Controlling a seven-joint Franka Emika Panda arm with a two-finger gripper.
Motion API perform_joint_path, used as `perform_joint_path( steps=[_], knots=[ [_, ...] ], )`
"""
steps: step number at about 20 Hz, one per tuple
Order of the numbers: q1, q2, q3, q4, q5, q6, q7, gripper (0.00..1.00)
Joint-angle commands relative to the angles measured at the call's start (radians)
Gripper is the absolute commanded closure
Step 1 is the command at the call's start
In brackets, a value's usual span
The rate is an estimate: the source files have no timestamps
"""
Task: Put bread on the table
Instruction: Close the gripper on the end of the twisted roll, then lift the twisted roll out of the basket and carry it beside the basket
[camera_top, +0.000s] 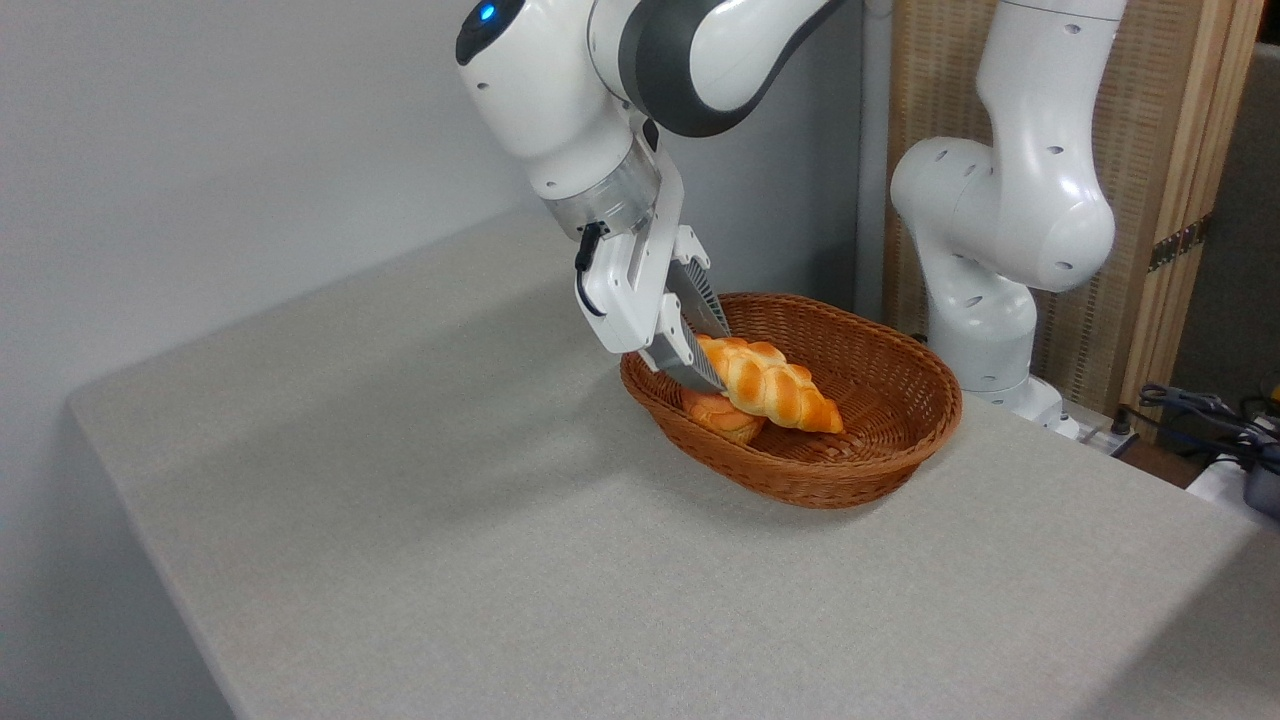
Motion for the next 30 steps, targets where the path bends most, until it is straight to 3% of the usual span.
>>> perform_joint_path(
  steps=[1,15,22,30],
  knots=[
    [-0.002,-0.015,0.011,0.019,0.016,-0.034,0.022,0.98],
    [-0.002,-0.038,0.051,0.169,0.01,-0.124,0.018,0.97],
    [0.0,-0.001,0.057,0.234,0.002,0.018,0.015,0.97],
    [0.0,0.125,0.06,0.242,0.005,0.278,0.011,0.95]
  ],
)
